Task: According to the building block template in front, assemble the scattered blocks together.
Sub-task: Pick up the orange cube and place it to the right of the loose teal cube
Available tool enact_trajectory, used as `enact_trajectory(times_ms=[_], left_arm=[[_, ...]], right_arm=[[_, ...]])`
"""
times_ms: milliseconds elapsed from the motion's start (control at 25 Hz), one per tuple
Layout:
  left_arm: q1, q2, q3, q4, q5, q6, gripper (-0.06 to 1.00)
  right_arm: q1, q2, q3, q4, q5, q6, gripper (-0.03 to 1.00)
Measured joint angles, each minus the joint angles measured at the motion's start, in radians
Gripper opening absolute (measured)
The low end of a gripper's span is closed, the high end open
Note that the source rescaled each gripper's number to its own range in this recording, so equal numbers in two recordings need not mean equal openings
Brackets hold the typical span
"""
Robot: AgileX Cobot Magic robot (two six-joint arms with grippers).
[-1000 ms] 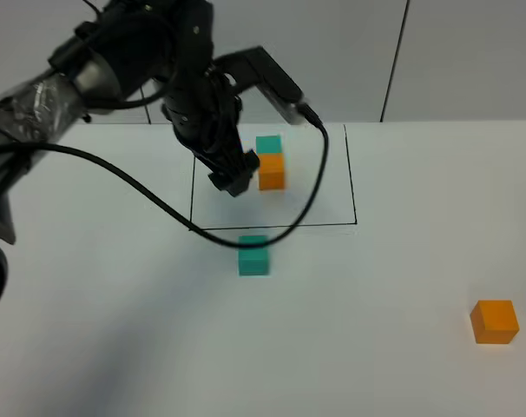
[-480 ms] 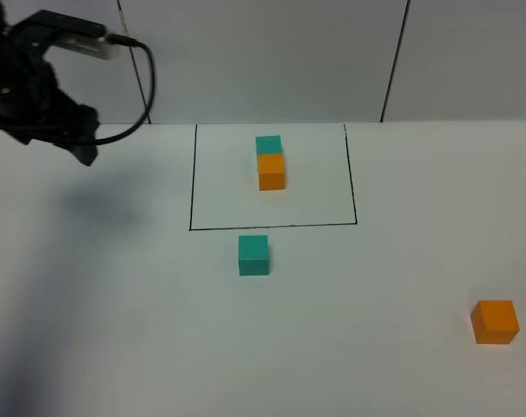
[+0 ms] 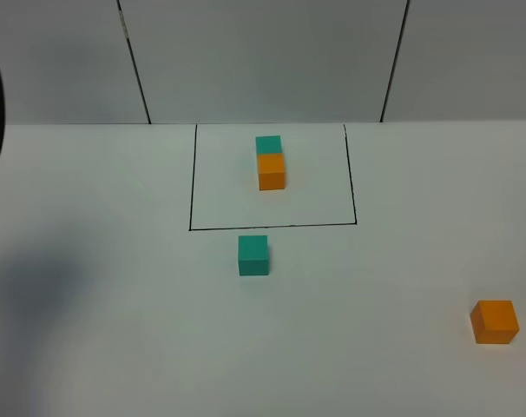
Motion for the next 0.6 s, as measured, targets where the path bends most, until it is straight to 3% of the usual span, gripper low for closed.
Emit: enact_trajectory(times_ms=[280, 600], left_arm=[[-0.008, -0.429, 0.283, -0.027, -0.027, -0.025, 0.82], [-0.045, -0.804, 0.468, -0.037, 0.081, -0.083, 0.81]], right_arm=[[0.0, 0.0, 0.0, 0.0, 0.0, 0.0, 0.69], [0.0, 0.0, 0.0, 0.0, 0.0, 0.0, 0.69]])
